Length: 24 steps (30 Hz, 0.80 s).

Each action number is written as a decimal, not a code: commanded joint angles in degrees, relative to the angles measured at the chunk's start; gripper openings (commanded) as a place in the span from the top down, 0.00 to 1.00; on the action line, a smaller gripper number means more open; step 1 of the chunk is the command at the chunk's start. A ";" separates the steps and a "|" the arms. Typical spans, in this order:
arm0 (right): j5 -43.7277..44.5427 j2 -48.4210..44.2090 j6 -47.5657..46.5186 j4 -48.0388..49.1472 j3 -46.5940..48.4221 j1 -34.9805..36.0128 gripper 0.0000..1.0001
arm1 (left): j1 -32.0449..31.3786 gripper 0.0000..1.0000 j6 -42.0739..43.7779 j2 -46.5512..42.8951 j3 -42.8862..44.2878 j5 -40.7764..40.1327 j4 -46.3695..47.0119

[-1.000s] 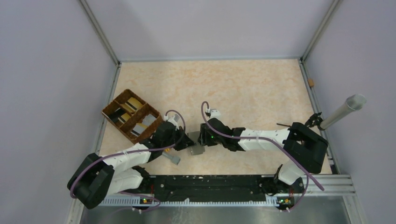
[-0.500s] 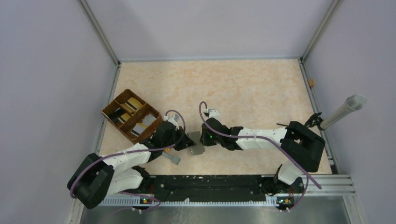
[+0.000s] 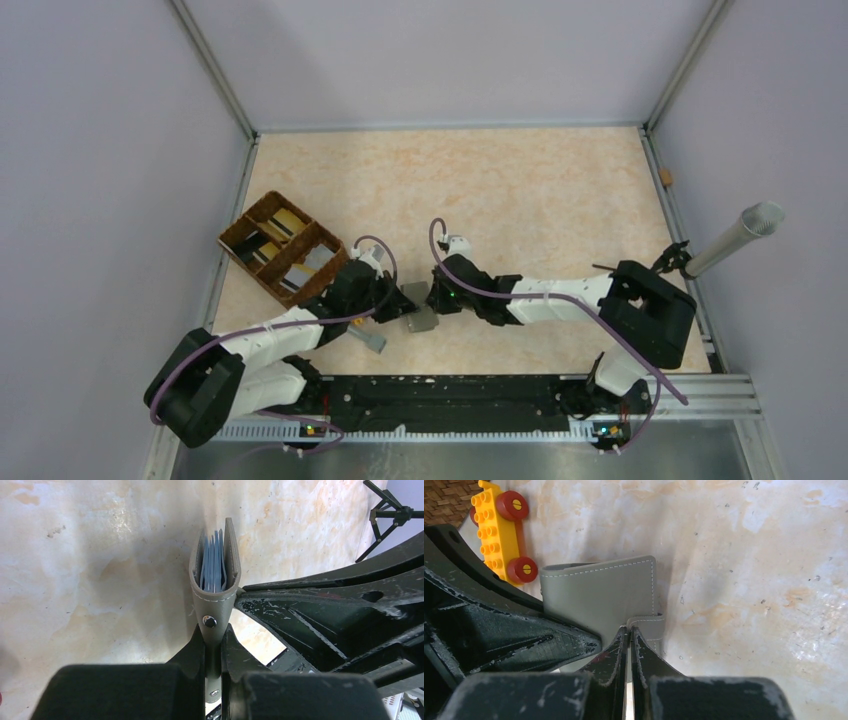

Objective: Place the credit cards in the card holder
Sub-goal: Close the card holder at the center of the board.

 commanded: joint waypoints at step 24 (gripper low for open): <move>-4.70 1.98 -0.48 9.83 -1.70 0.72 1.00 | -0.06 1.00 2.23 0.83 0.00 -1.44 -0.93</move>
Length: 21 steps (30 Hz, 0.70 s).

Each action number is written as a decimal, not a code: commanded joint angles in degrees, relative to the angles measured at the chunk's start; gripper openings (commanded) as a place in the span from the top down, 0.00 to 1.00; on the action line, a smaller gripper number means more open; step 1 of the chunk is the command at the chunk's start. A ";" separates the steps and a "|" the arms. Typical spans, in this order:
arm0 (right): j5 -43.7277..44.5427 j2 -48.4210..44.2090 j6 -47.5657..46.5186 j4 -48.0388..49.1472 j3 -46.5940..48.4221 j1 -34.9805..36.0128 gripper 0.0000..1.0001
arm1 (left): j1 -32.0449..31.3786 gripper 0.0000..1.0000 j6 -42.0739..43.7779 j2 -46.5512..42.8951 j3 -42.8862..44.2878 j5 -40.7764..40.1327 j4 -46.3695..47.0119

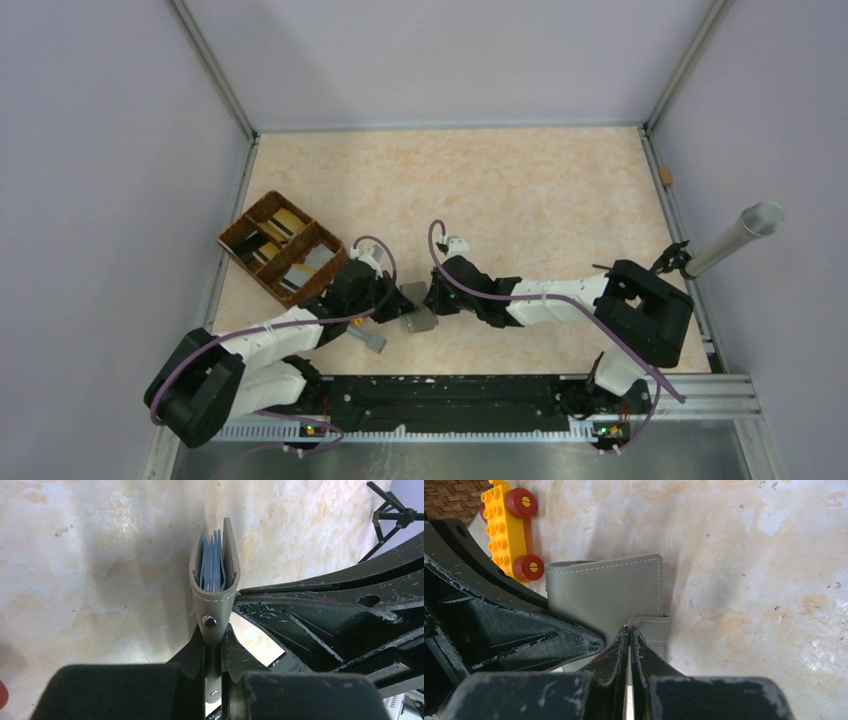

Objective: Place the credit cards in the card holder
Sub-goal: Close the card holder at the center of the board.

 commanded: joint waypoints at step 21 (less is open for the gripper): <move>-7.31 7.01 -4.07 5.49 4.07 0.73 1.00 | -0.19 1.00 4.86 1.73 -1.65 3.58 5.81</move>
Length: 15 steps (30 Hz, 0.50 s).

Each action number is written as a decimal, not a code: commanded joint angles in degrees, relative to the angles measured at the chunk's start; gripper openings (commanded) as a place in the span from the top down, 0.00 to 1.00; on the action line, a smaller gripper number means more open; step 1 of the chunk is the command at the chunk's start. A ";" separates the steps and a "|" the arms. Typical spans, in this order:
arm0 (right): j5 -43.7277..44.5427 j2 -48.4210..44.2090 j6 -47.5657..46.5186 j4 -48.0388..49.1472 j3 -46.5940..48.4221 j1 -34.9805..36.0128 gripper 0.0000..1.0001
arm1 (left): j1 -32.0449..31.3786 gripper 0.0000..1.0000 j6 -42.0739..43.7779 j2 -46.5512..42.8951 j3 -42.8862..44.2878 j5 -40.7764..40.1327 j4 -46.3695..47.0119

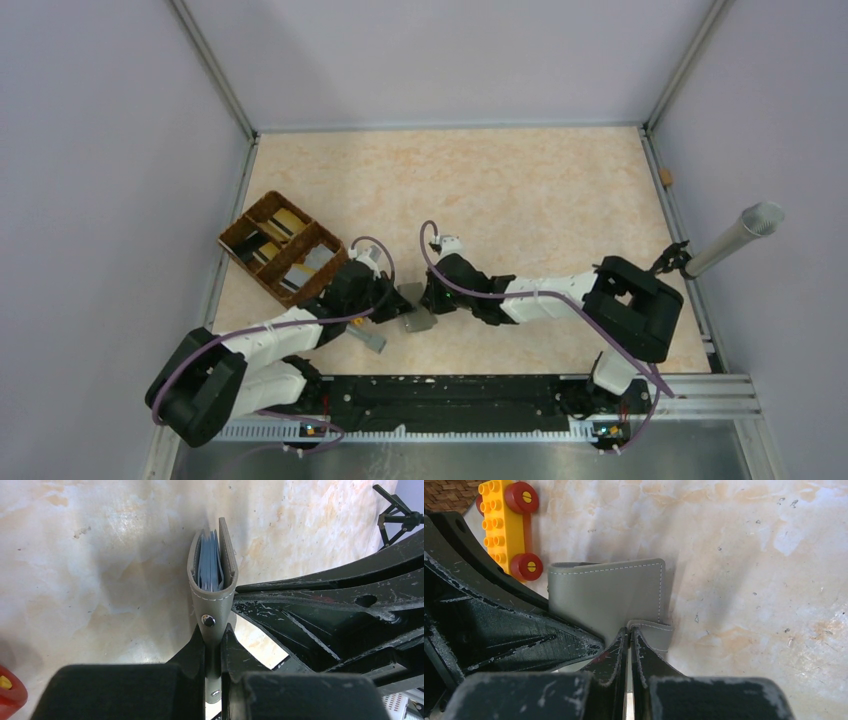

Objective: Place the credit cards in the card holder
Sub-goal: Close the card holder at the center of the board.

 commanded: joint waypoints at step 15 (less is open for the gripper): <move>-8.81 4.92 2.33 3.29 1.75 0.70 1.00 | -1.12 1.00 3.50 1.83 -1.13 -0.12 4.31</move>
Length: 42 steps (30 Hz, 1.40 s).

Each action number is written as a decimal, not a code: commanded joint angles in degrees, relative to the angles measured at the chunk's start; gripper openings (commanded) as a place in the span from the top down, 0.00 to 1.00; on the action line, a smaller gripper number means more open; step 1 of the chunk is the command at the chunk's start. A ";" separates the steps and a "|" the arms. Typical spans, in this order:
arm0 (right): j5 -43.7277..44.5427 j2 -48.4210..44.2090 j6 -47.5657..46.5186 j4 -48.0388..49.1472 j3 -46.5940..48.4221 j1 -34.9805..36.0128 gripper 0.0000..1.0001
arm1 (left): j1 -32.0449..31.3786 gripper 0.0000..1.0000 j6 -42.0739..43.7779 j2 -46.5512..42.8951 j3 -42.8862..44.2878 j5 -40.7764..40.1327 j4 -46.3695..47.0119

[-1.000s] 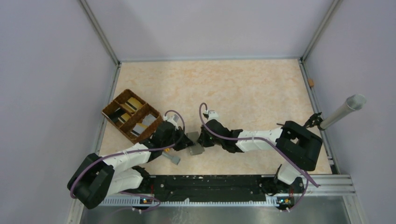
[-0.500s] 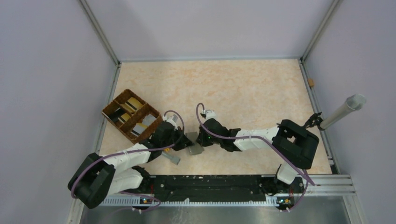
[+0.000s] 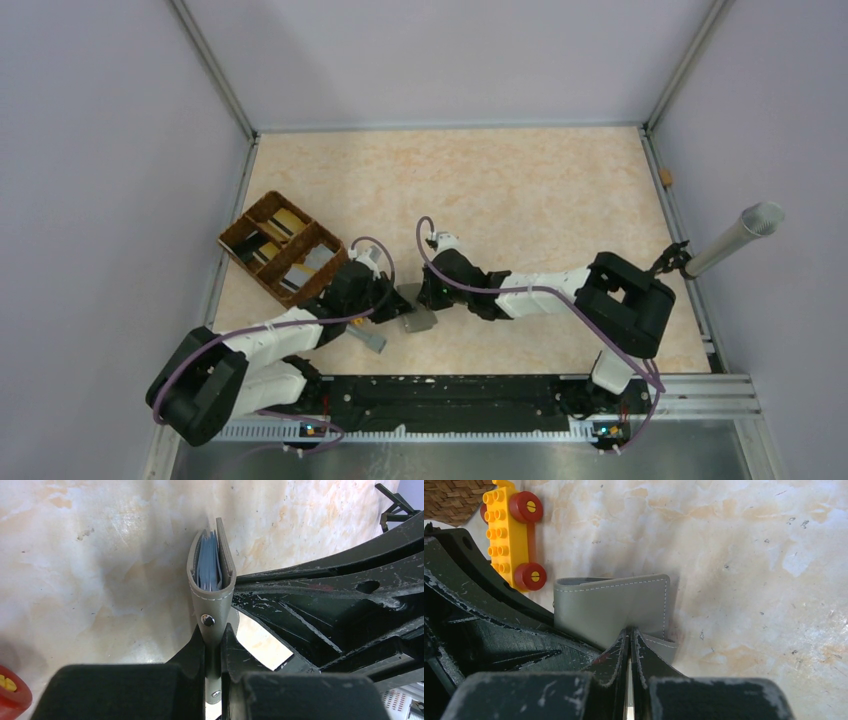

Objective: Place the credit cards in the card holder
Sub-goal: Close the card holder at the center of the board, then reset both arms

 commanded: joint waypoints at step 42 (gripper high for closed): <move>23.07 -64.56 -22.01 -27.47 -10.26 -32.96 0.04 | 25.21 0.01 30.42 -27.86 30.35 -25.78 -38.50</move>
